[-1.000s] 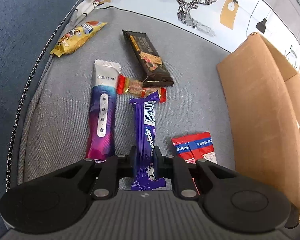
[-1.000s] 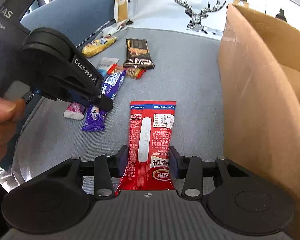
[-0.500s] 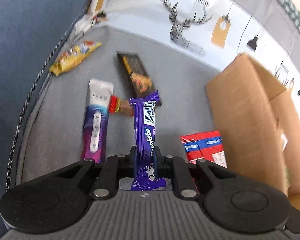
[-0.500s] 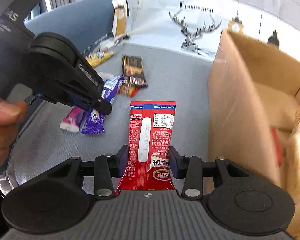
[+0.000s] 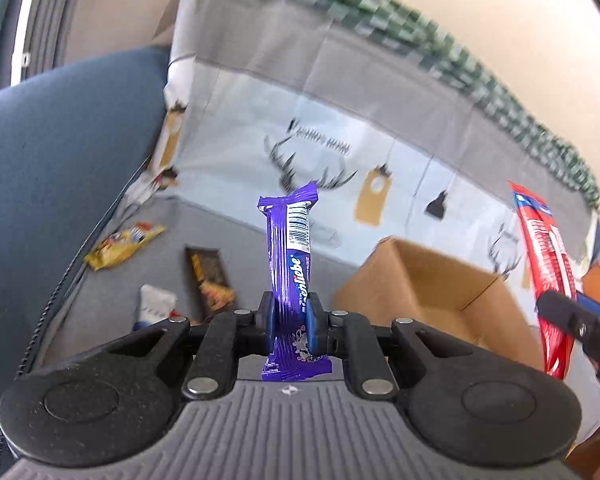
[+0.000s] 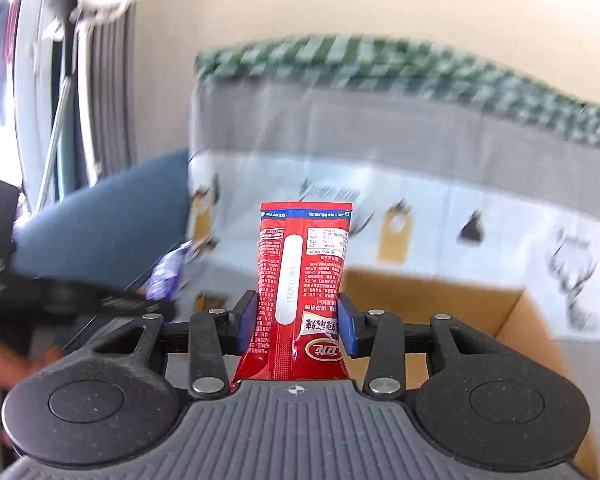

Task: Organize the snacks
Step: 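Carry the purple bar and red packet over the cardboard box with both tools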

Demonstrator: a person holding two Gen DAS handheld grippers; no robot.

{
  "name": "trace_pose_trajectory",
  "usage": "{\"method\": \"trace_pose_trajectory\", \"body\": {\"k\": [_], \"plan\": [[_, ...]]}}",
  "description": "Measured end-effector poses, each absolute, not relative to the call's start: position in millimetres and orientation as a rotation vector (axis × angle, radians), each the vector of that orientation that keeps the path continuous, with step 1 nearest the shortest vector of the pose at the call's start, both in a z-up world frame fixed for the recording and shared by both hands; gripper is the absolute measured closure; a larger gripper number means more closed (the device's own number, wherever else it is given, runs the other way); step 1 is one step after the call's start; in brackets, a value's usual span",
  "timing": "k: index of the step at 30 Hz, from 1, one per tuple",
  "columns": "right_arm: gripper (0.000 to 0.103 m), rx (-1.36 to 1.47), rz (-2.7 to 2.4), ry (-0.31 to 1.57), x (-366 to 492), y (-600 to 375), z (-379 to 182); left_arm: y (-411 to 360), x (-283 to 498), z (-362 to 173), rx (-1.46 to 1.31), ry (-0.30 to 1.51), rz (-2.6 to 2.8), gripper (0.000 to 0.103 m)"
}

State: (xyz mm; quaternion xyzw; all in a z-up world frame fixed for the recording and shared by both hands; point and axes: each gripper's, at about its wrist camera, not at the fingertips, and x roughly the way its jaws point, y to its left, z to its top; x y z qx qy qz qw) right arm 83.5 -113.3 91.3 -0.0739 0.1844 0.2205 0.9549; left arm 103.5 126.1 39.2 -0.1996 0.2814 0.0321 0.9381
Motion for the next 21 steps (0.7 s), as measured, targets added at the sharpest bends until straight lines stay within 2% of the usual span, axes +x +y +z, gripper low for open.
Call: {"method": "trace_pose_trajectory", "body": {"k": [4, 9, 21], "plan": [[0.06, -0.111, 0.346, 0.316, 91, -160, 84, 107, 101, 47, -0.386, 0.513, 0.053, 0.087], [0.06, -0.046, 0.25, 0.382, 107, -202, 66, 82, 106, 49, -0.363, 0.473, 0.012, 0.087], [0.06, -0.081, 0.154, 0.395, 117, -255, 50, 32, 125, 46, -0.348, 0.437, -0.11, 0.087]]}}
